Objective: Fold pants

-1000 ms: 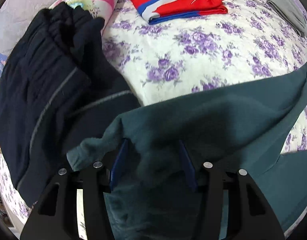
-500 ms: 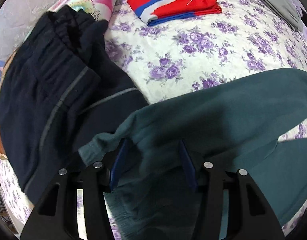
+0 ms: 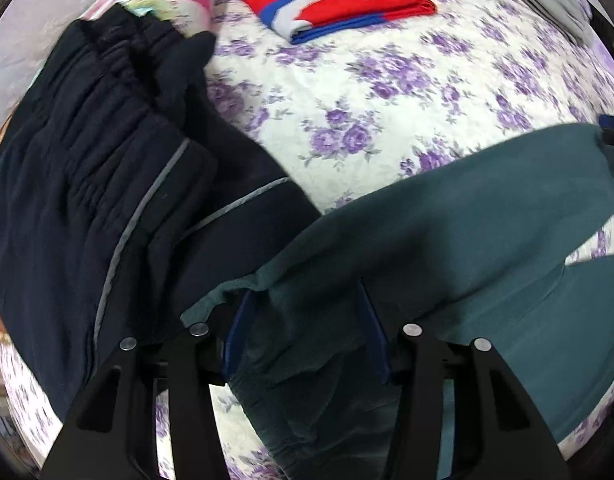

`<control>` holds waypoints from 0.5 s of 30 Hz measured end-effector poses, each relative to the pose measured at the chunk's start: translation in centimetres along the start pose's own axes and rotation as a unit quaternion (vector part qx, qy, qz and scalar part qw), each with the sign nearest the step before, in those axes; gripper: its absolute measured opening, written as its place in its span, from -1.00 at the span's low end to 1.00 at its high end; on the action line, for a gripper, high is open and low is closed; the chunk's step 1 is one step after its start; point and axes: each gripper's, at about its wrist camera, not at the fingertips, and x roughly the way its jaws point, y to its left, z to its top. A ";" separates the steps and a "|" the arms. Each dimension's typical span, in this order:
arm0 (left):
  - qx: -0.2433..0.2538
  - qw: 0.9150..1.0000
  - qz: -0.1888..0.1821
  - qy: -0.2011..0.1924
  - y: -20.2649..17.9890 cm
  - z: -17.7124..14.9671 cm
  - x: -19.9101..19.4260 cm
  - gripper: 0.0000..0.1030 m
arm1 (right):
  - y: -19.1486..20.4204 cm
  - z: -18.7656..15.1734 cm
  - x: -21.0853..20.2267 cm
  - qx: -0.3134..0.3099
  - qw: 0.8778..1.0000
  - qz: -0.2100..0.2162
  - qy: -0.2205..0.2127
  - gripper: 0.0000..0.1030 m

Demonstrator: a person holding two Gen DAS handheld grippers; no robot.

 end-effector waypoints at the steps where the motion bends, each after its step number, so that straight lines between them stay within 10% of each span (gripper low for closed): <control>1: 0.013 1.000 0.002 0.006 0.0 0.2 0.4 -0.24 | 0.4 0.3 0.7 -0.008 1.000 0.006 0.012 -0.28; 3: 0.023 1.000 0.002 0.017 0.3 0.6 1.4 -0.96 | 1.1 0.4 2.0 -0.022 0.999 0.011 0.040 -0.66; 5: 0.001 1.000 -0.018 0.019 1.2 1.0 1.6 -0.97 | 1.2 0.7 1.2 -0.024 0.999 0.020 0.032 -0.94; 11: -0.058 0.996 -0.046 -0.058 2.6 3.1 -2.3 -0.97 | -2.2 3.3 -3.0 0.036 0.997 0.020 -0.058 -0.93; 13: -0.057 0.997 -0.028 -0.039 2.3 3.5 -0.9 -0.96 | -2.7 3.5 -1.4 0.051 0.998 0.018 -0.043 -0.76; 15: -0.058 0.998 -0.015 -0.019 1.9 3.4 0.5 -0.96 | -2.2 3.4 0.9 0.052 0.998 -0.021 -0.001 -0.12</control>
